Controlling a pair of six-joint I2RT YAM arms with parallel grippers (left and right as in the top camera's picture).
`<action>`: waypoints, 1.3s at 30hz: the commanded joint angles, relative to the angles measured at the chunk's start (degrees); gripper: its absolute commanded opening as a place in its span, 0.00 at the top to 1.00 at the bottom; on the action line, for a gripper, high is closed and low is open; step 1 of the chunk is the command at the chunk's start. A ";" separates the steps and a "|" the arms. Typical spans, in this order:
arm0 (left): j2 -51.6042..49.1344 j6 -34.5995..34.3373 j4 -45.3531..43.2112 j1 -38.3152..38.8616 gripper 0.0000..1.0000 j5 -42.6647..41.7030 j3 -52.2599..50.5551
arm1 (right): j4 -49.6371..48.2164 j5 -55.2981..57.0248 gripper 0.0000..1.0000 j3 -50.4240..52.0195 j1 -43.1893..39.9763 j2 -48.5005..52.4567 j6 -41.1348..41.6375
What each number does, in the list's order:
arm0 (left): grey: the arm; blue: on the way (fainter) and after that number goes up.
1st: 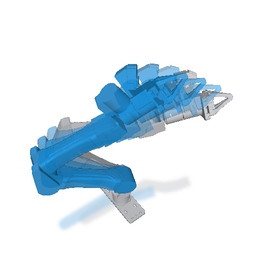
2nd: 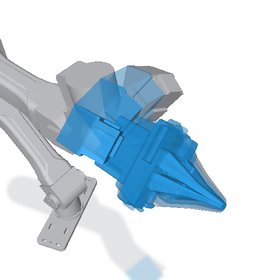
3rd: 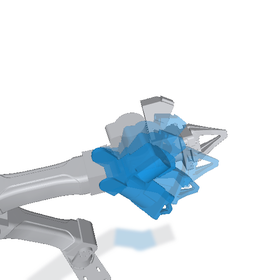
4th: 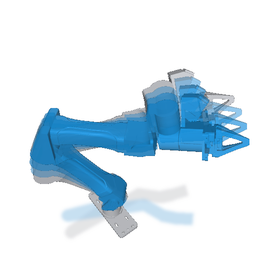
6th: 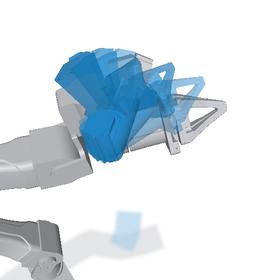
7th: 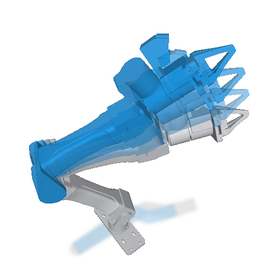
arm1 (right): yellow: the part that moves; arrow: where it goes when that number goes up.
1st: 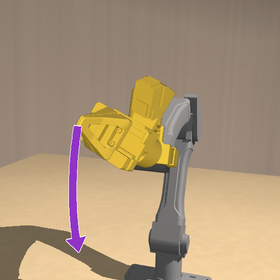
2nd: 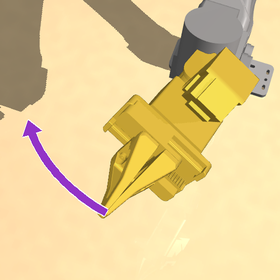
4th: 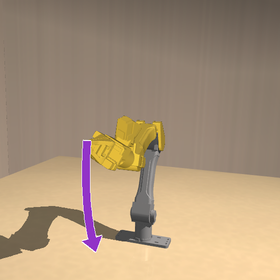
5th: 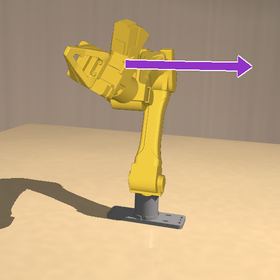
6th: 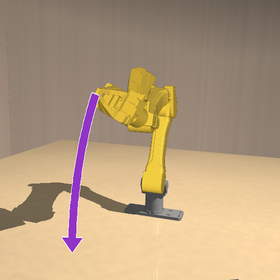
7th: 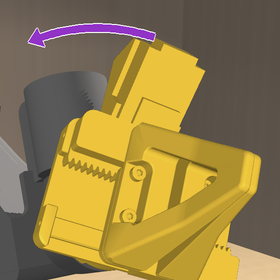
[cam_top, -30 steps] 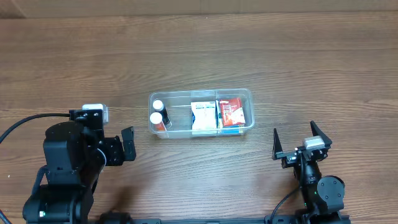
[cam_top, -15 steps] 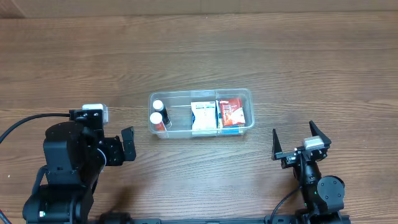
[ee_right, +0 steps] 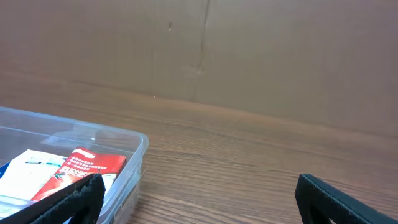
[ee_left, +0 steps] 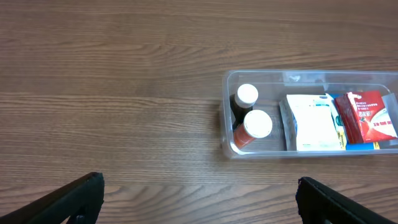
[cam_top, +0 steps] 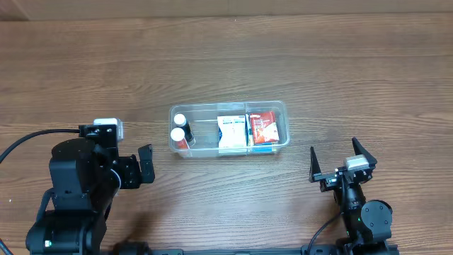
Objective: Pack container
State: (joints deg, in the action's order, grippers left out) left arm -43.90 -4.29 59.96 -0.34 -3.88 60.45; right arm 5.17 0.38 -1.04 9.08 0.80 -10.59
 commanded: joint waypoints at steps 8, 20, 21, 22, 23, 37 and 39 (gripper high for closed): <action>3.96 -0.15 0.92 0.00 0.00 1.75 -1.64 | -0.35 -0.09 0.00 0.57 0.17 -0.63 -0.28; 31.04 0.02 -33.27 -0.07 0.00 1.18 -35.15 | -0.35 -0.09 0.00 0.57 0.17 -0.63 -0.28; 34.88 0.04 -39.63 -0.07 0.00 0.83 -40.06 | -0.35 -0.09 0.00 0.57 0.17 -0.63 -0.28; 36.89 0.04 -42.95 -0.07 0.00 0.83 -42.51 | -0.35 -0.09 0.00 0.57 0.17 -0.63 -0.28; 38.45 0.07 -45.33 -0.07 0.00 0.87 -44.35 | -0.35 -0.09 0.00 0.57 0.17 -0.63 -0.28; 43.71 10.29 -67.56 -0.48 0.00 0.15 -60.17 | -0.35 -0.09 0.00 0.57 0.17 -0.63 -0.28; 43.69 10.29 -63.39 -0.48 0.00 -0.20 -60.17 | -0.35 -0.09 0.00 0.57 0.17 -0.63 -0.28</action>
State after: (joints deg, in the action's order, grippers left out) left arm -0.84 4.16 -7.11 -0.40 -2.81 0.47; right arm 5.15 0.36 -1.04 9.08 0.73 -10.59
